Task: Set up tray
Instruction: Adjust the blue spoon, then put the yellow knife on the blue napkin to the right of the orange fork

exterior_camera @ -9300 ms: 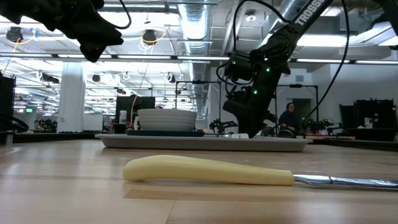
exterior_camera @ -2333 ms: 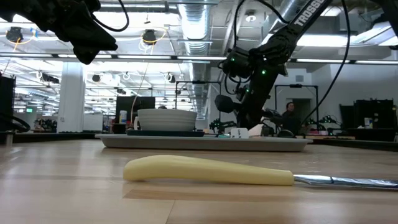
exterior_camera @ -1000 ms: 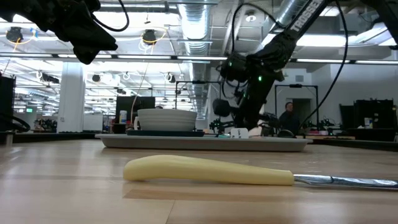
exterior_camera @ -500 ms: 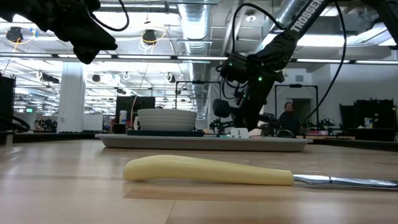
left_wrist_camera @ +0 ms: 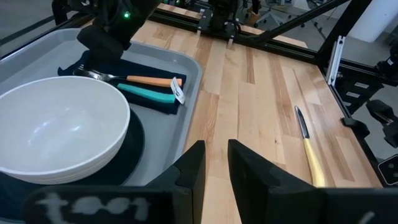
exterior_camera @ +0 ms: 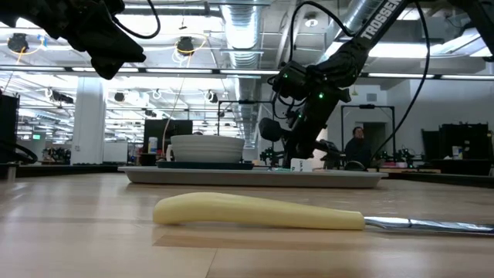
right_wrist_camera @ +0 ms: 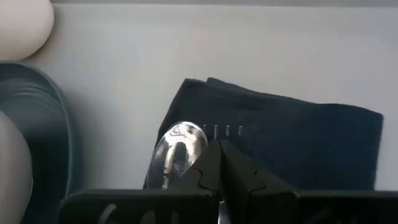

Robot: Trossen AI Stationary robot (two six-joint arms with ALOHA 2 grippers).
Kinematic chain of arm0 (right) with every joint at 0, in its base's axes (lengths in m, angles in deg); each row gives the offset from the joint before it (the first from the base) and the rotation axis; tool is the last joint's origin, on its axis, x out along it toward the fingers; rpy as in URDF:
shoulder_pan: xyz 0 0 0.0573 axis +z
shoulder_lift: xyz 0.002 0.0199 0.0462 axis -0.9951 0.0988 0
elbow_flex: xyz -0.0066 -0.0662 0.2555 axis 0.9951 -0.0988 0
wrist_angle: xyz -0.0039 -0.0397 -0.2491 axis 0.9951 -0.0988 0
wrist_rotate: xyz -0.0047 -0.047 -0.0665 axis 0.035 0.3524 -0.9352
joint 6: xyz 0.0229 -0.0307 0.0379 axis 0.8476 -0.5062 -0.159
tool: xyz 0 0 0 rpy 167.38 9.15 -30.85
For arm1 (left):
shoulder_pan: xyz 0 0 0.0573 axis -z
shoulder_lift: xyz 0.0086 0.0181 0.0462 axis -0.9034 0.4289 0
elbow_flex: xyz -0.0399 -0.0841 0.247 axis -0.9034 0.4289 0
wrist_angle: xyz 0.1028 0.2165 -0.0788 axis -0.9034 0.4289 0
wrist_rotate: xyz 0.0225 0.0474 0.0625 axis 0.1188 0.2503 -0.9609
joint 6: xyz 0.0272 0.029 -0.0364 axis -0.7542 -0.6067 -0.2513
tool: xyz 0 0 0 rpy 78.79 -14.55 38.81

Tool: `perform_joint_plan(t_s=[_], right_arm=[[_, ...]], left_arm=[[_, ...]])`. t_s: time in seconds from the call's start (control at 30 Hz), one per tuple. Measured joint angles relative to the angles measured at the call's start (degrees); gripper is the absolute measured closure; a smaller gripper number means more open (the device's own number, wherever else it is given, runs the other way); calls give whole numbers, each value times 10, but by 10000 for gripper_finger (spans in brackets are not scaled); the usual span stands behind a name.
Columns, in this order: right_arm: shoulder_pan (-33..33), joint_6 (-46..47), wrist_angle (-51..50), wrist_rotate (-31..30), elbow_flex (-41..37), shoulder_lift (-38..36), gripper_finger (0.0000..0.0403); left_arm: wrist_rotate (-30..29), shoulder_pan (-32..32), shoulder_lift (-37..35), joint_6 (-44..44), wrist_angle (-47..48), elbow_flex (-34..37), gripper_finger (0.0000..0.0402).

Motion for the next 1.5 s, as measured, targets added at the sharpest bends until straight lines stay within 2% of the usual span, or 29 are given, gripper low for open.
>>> perform_joint_plan(t_s=[0.53,0.8,0.97,1.2,1.33,1.5], right_arm=[[12,-21,5,-4,0,-2,403],[62,-101,-5,-39,0,-39,403],[131,-156,-45,-54,0,-101,403],[279,-248,-128,-44,0,-171,403],[366,-226,-188,-43,0,-185,403],[444,-154,-259,-51,0,-186,403]], left_arm=[[0,0,0,-1,0,0,345],[13,0,-2,-25,2,0,345],[17,0,-37,-44,2,0,345],[137,1,-67,-86,12,0,345],[197,11,-26,-120,3,0,345],[203,26,67,-174,-80,0,345]])
